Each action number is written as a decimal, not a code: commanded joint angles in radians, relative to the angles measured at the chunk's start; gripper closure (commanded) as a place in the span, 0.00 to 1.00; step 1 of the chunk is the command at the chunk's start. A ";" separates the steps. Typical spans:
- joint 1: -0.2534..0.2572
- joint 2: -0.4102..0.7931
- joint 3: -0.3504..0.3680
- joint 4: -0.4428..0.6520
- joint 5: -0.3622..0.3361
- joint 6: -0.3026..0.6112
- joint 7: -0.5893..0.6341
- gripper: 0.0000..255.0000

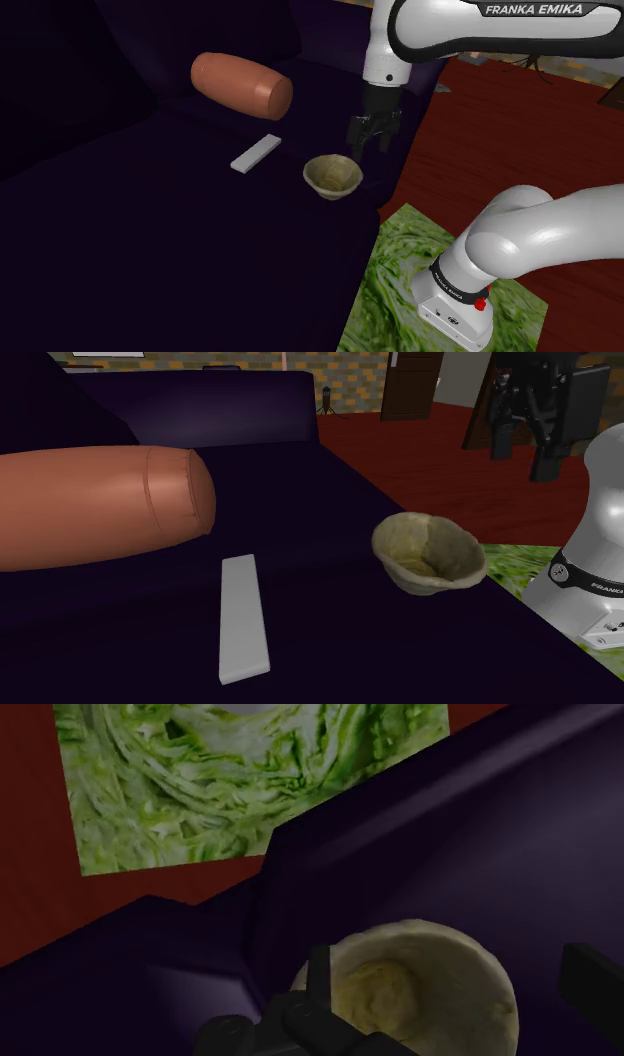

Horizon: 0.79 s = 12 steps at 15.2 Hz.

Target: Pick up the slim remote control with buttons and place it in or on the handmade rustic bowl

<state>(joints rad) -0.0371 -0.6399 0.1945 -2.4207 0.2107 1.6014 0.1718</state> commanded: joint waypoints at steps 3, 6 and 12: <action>-0.022 0.118 0.082 0.037 0.033 0.120 0.162 0.00; -0.041 0.218 0.137 0.082 0.037 0.202 0.282 0.00; -0.082 0.441 0.227 0.207 -0.018 0.344 0.537 0.00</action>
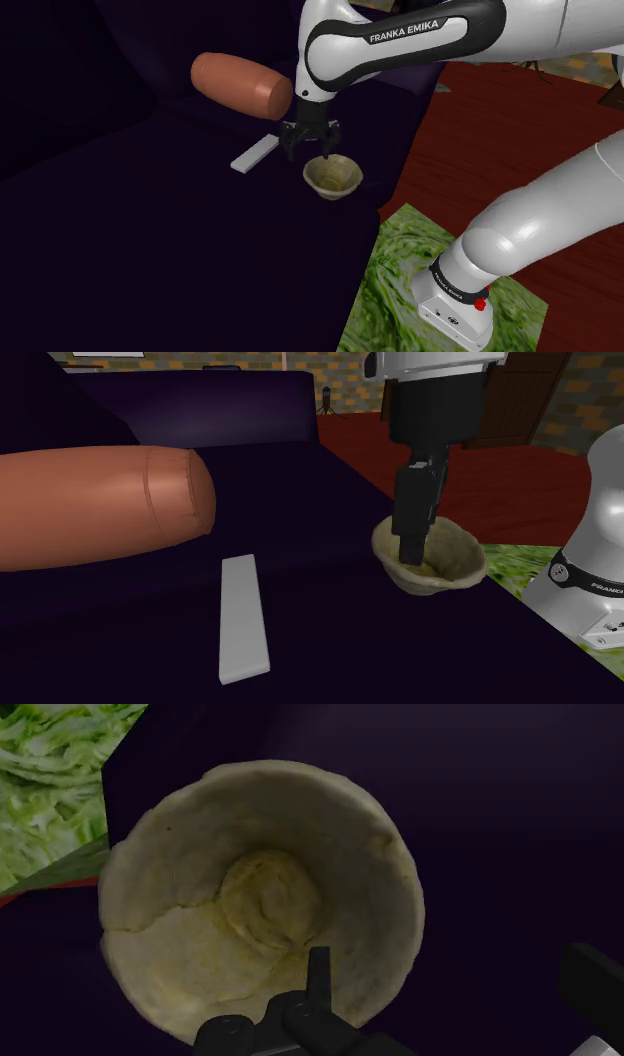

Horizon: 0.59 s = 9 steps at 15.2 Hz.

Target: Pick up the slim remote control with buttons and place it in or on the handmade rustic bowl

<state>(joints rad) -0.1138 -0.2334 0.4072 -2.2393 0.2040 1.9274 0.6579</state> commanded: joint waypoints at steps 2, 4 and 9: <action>-0.015 0.113 0.035 0.077 -0.048 0.055 0.139 0.00; -0.020 0.194 0.048 0.133 -0.092 0.085 0.229 0.00; -0.006 0.392 0.045 0.295 -0.214 0.130 0.446 0.00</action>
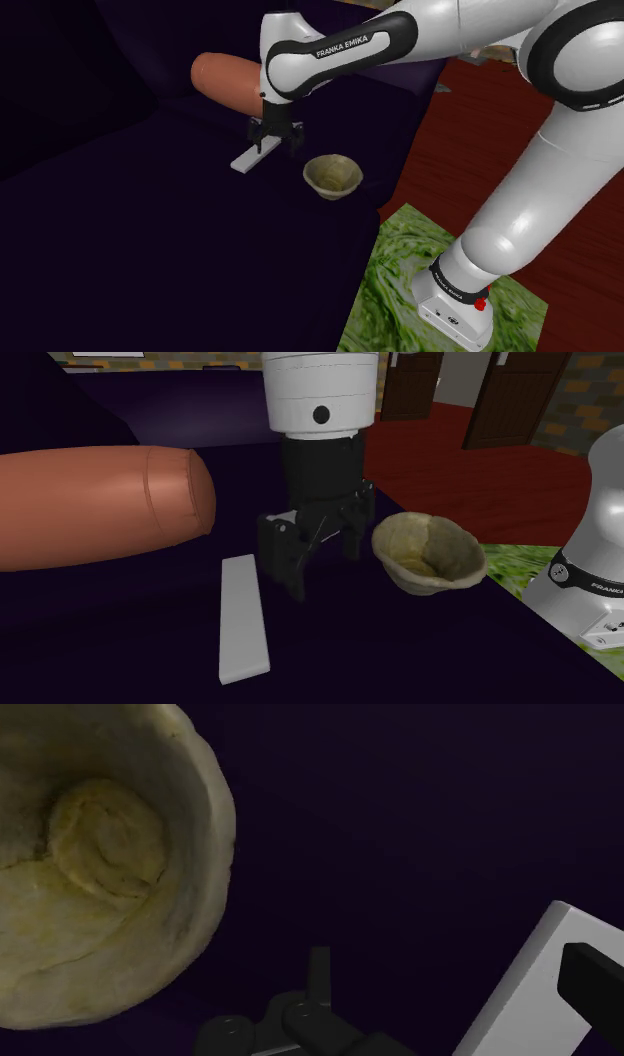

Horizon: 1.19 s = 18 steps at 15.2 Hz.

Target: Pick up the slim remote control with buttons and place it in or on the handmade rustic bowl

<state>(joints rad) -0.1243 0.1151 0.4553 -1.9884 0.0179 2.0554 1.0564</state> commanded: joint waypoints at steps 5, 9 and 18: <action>0.048 0.232 -0.049 0.236 -0.134 0.004 0.232 0.00; 0.084 0.359 -0.094 0.390 -0.187 -0.014 0.338 0.00; 0.090 0.401 -0.105 0.348 -0.205 0.067 0.349 0.00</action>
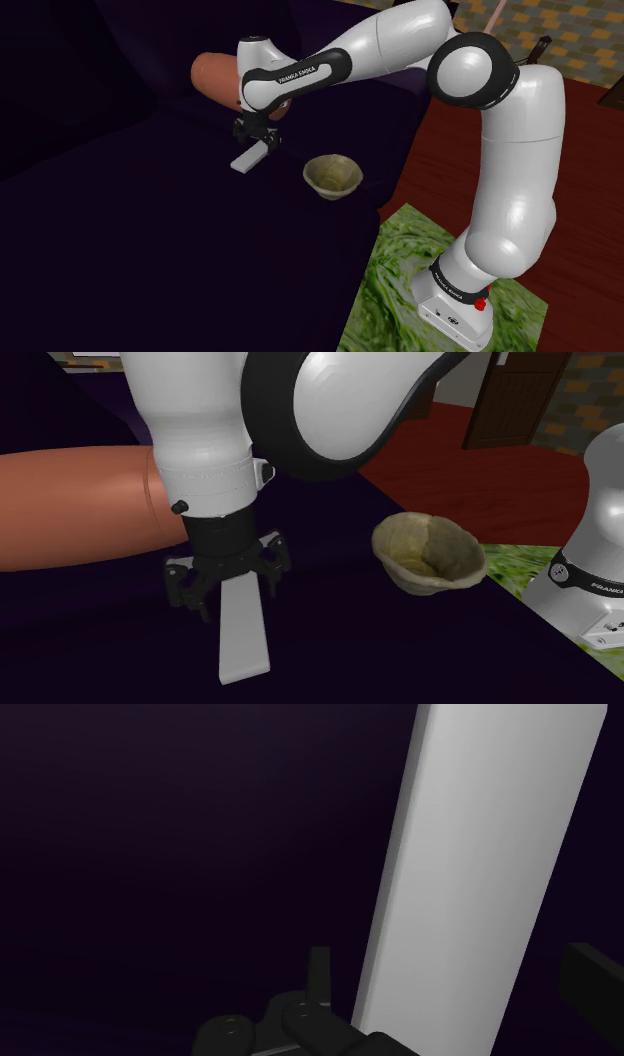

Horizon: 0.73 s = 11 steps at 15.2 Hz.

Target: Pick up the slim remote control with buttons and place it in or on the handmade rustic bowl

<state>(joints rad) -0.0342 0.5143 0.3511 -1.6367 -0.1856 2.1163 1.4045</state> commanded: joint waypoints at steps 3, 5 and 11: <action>0.000 0.002 -0.001 -0.004 -0.001 0.006 0.001 0.00; 0.000 0.002 -0.001 -0.004 -0.001 0.006 0.001 0.00; 0.000 0.001 -0.001 -0.005 -0.001 0.006 0.001 1.00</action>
<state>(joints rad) -0.0343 0.5154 0.3506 -1.6408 -0.1865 2.1228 1.4054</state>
